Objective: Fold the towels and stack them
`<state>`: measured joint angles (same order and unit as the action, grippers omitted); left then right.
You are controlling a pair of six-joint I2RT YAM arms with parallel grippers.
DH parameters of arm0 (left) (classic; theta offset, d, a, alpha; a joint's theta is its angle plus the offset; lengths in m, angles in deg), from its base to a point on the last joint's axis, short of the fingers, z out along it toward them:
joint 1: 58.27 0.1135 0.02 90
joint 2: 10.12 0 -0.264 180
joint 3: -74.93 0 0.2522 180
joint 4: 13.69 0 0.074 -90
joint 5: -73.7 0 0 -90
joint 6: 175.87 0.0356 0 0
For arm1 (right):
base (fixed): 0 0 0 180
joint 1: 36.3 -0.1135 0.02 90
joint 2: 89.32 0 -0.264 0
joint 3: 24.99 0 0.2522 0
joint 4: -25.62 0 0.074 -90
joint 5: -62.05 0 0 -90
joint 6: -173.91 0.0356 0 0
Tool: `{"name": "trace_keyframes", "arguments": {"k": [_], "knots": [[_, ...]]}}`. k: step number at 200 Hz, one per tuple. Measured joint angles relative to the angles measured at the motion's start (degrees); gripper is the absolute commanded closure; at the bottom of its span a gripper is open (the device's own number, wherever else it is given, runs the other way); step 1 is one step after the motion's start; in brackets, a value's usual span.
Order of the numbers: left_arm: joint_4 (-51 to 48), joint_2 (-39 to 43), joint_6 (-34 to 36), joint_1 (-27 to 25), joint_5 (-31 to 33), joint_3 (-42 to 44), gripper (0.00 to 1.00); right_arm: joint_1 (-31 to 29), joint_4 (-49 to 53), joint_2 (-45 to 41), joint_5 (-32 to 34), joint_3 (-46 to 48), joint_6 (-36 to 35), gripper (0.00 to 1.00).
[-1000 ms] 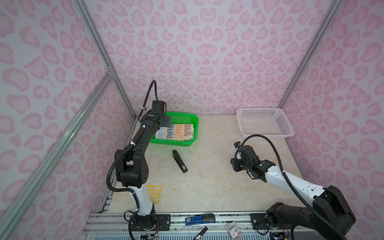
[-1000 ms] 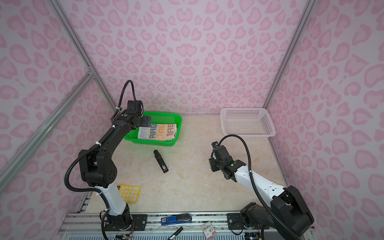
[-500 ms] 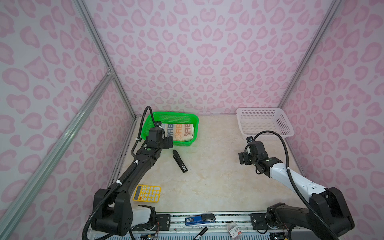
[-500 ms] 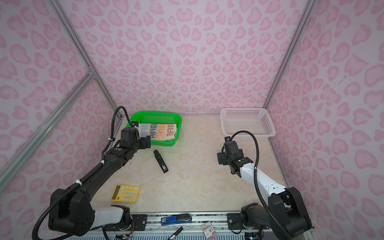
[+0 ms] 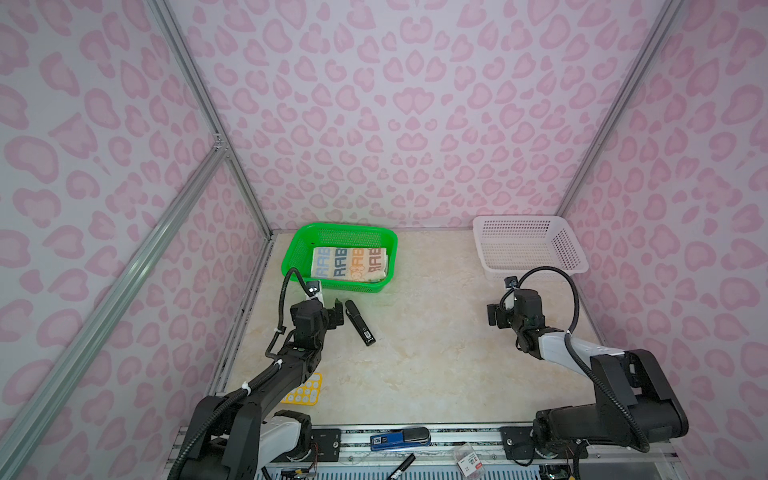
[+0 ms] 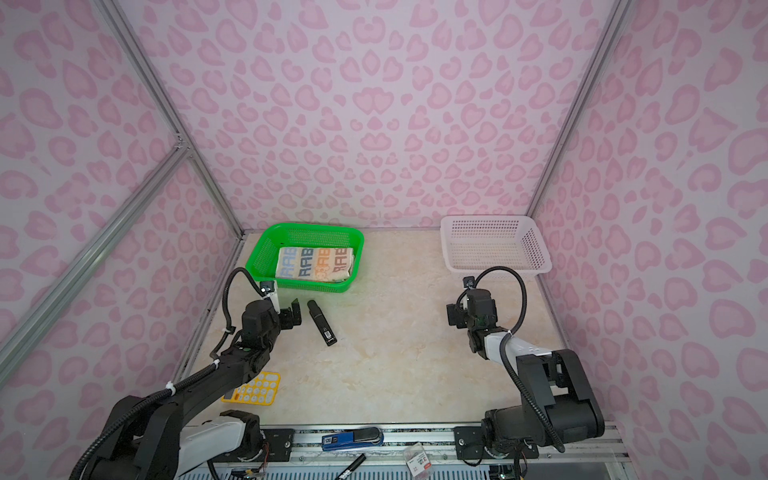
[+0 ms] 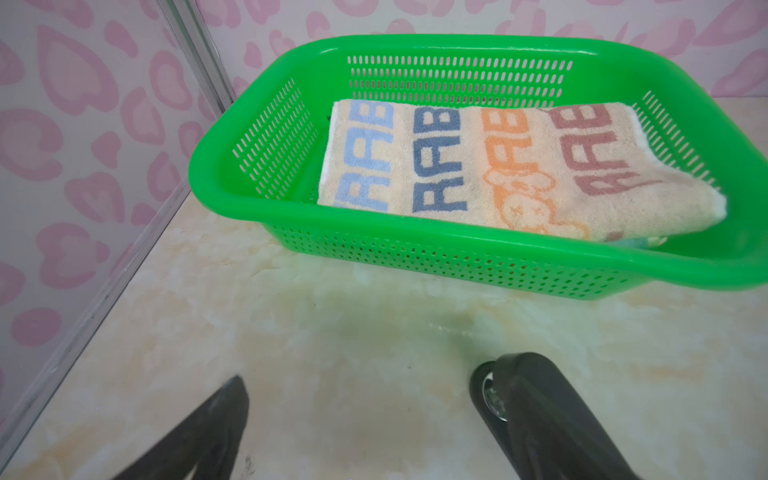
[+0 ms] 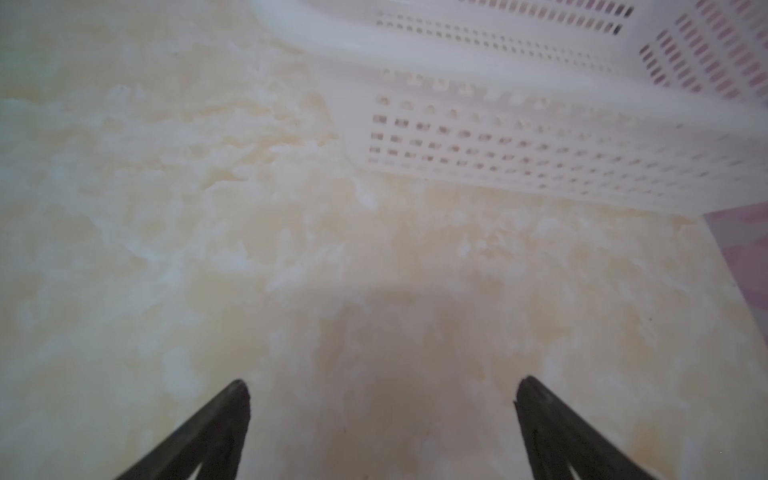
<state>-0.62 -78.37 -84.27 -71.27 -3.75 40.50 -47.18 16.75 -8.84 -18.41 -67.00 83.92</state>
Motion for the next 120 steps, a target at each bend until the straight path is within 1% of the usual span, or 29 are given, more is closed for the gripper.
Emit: {"name": "trace_keyframes", "arguments": {"k": [33, 56, 71, 89, 99, 104, 112, 120], "knots": [[8.0, -3.8, 1.6, 1.3, 1.2, 0.1, 0.02, 0.3, -11.7, 1.2, 0.3, 4.1, -3.6, 0.0], [12.1, -7.6, 2.1, 3.3, 1.3, 0.1, 0.02, 1.1, -25.0, 8.3, 0.5, 9.1, -4.3, 0.01], [14.2, -10.4, 2.0, 4.6, 1.1, 0.0, 0.02, 1.4, -23.6, 7.9, 0.5, 9.4, -4.3, 0.01], [18.1, -14.8, 1.2, 5.5, 1.0, 0.3, 0.02, 2.2, -27.7, 8.7, 0.3, 6.6, -4.2, 0.01], [19.7, -15.8, 0.6, 6.5, 0.2, 1.2, 0.03, 3.1, -27.1, 8.7, 0.4, 5.9, -3.6, 0.01], [21.4, -16.7, 0.1, 7.3, 0.0, 1.9, 0.02, 3.4, -26.5, 8.5, 0.5, 5.7, -3.3, 0.01], [25.8, -19.2, -0.7, 8.3, 0.4, 2.9, 0.02, 3.9, -26.3, 8.5, 0.5, 5.3, -2.8, 0.01], [26.1, -20.4, -1.7, 8.7, 1.7, 3.1, 0.0, 4.0, -26.9, 8.6, 1.0, 5.3, -2.4, 0.01]]}}
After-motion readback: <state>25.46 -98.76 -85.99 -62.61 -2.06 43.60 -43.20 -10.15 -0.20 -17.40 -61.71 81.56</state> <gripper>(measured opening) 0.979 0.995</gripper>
